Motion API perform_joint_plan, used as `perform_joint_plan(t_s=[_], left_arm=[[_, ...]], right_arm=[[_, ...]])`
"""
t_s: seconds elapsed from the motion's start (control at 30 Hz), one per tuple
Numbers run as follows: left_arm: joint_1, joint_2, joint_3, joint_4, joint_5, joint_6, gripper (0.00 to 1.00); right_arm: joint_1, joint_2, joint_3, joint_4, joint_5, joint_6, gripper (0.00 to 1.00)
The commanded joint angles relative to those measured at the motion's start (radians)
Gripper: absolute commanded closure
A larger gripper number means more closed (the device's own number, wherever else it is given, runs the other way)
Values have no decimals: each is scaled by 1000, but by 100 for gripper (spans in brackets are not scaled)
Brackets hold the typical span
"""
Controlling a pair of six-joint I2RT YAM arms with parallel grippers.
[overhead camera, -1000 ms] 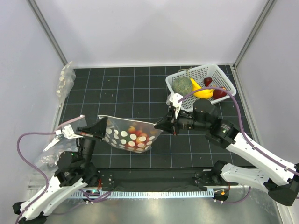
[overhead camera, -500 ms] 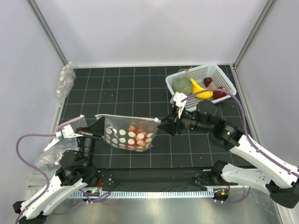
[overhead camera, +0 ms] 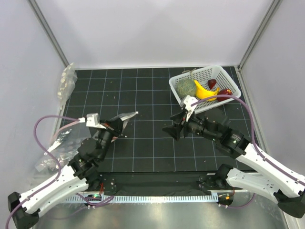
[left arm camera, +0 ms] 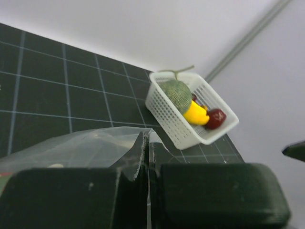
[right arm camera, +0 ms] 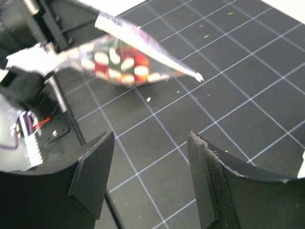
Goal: Place the food in the zip-top bag and seal the zipper
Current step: Place the zipper food storage bag at the center of the board, then reset both arms
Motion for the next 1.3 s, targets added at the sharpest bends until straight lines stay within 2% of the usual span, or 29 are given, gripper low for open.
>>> perform_joint_plan(t_s=[0.0,0.1,0.2,0.3,0.4,0.5,0.57,0.6,0.63,0.67,0.7,0.73,0.8,0.9,0.93,1.0,1.03,1.13,1.27], left_arm=[[3,99,85,159,186,42,99],[3,192,116,205,222,45,100],[3,319,192,232,190,42,99],[3,459,375,124,148,30,100],[3,564,491,143,148,-30,100],[3,711,592,220,200,-78,100],[3,809,677,173,310,-76,99],[3,835,743,148,352,-79,92],[3,875,775,113,372,-89,52],[3,886,798,14,349,-101,35],[3,895,832,-40,317,-133,21],[3,906,841,-95,244,-142,3],[3,900,838,-226,208,-95,0],[3,839,792,-350,101,-82,0],[1,787,742,-379,61,-87,0],[3,734,644,-387,35,-101,0],[3,705,616,-393,19,-113,0],[3,612,518,-384,-33,-71,0],[3,524,463,-357,-19,-20,0]], right_arm=[[-1,-24,-24,135,92,33,31],[0,-32,-36,155,188,55,29],[0,-55,-76,201,313,56,26],[0,-84,-101,215,429,65,25],[-1,-115,-138,236,550,76,23],[-1,-161,-173,252,658,82,20],[-2,-194,-179,253,681,82,20],[-1,-205,-187,252,690,84,20],[-3,-223,-191,252,696,91,17],[-2,-230,-205,281,724,96,13],[-3,-236,-211,286,733,104,8],[-3,-234,-213,289,739,107,6],[-3,-224,-202,286,767,152,0],[-3,-170,-156,264,894,255,0],[-3,-127,-138,196,929,344,0],[-3,-81,-74,128,1041,442,0],[-3,-55,-49,55,1055,510,0],[-1,20,25,-16,1052,573,0],[-1,42,10,17,1046,541,0]])
